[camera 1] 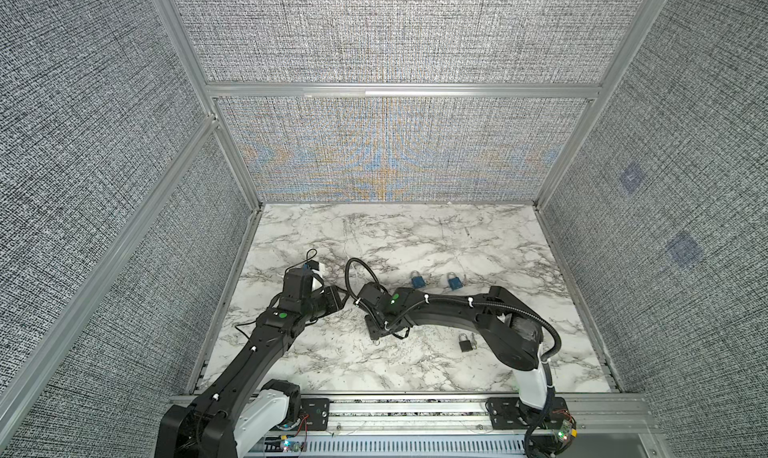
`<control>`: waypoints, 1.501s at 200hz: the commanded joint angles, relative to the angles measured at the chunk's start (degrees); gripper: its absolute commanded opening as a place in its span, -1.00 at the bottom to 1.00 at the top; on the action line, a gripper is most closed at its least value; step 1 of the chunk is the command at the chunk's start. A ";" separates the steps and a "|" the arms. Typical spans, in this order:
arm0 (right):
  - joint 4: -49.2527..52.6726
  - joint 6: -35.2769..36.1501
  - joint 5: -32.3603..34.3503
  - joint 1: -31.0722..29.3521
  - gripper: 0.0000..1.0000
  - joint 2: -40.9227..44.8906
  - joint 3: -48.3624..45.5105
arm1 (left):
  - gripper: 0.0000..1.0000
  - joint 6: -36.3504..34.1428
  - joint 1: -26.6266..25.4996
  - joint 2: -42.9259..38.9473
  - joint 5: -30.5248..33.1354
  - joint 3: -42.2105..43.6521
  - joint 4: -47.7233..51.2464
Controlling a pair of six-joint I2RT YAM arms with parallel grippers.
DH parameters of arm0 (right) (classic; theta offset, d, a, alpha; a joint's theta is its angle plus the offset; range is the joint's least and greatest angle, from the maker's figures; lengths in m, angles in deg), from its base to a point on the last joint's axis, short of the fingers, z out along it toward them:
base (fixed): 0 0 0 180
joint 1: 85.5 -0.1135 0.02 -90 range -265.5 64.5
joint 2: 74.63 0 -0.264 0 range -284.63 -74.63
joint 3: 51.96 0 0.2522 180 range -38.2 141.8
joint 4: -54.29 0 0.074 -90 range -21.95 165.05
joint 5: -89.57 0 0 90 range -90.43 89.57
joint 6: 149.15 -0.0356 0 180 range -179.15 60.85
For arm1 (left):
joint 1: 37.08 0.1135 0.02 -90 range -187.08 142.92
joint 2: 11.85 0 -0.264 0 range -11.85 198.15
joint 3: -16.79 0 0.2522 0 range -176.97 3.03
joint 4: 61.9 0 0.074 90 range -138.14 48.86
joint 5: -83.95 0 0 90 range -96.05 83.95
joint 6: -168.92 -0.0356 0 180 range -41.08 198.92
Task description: Lock with the key
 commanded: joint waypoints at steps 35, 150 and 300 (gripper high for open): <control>4.44 0.17 2.72 0.14 -0.21 0.50 -1.22 | -0.19 -0.30 0.10 -1.09 -0.33 0.28 -1.13; 5.04 2.11 1.78 -0.19 -0.20 0.41 -1.71 | -0.19 -0.45 0.20 0.51 -0.77 -0.55 -1.35; 5.21 2.26 2.16 -0.19 -0.48 1.38 -1.61 | -0.19 -2.52 0.10 6.35 -6.81 -0.62 -3.31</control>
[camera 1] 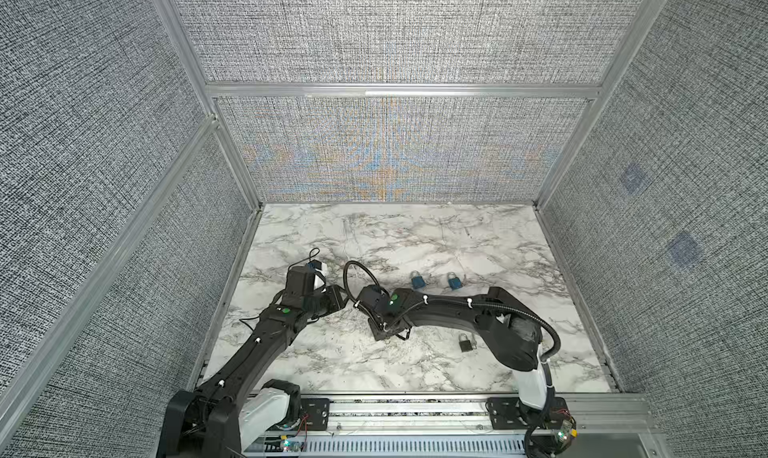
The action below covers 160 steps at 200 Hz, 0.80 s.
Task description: Lock with the key
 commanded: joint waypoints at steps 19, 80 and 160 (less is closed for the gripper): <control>-0.08 -0.87 -1.62 0.50 -0.49 2.61 -2.11 | -0.20 -1.45 -0.01 3.85 -8.05 0.95 -4.22; -3.89 -1.57 -4.44 2.18 -0.50 7.00 -5.31 | -0.20 -0.99 -1.00 8.13 -14.00 3.57 -10.59; -6.19 -1.84 -6.21 3.01 -0.51 10.36 -6.72 | -0.18 2.79 -4.28 14.45 -17.43 5.22 -20.10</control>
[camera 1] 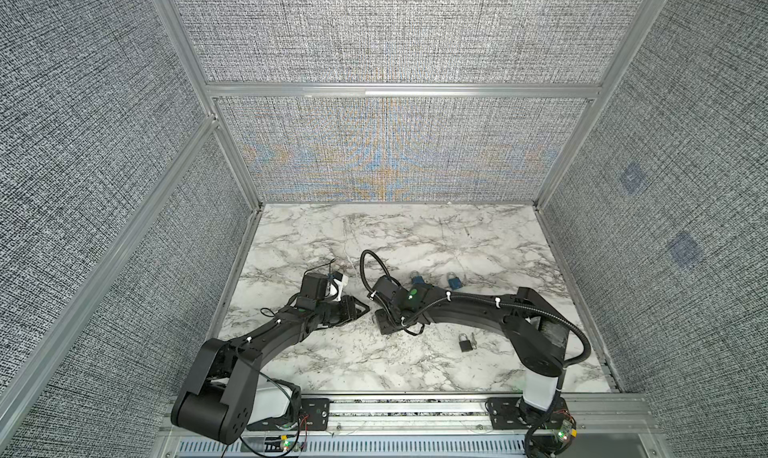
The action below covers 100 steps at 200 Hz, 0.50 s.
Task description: Lock with the key
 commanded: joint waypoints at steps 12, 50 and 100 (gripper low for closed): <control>-1.27 -0.72 -0.44 0.24 -0.50 1.30 -0.14 | -0.18 1.44 -0.92 1.36 -2.12 -0.09 -5.42; -1.36 -0.53 -0.45 0.40 -0.51 1.84 -0.14 | -0.19 2.09 -2.02 2.84 -2.67 -0.17 -7.27; -1.45 -0.50 -0.69 0.40 -0.51 2.34 0.03 | -0.31 2.99 -2.85 3.61 -3.23 -0.01 -9.20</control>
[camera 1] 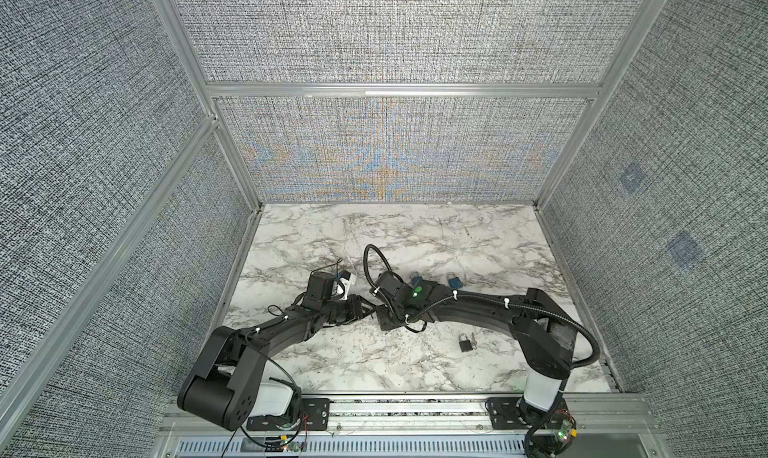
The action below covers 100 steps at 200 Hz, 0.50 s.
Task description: Lock with the key
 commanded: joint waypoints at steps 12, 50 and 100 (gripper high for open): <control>-0.73 -0.43 -0.24 0.02 -0.51 0.47 0.17 | -0.36 0.55 -0.32 0.29 -1.02 0.05 -2.57; -0.95 -0.51 -0.39 0.02 -0.51 0.73 0.28 | -0.49 0.64 -0.47 0.66 -1.16 0.08 -2.99; -0.98 -0.44 -0.68 -0.02 -0.52 0.97 0.45 | -0.57 1.17 -0.56 1.26 -1.55 0.44 -4.25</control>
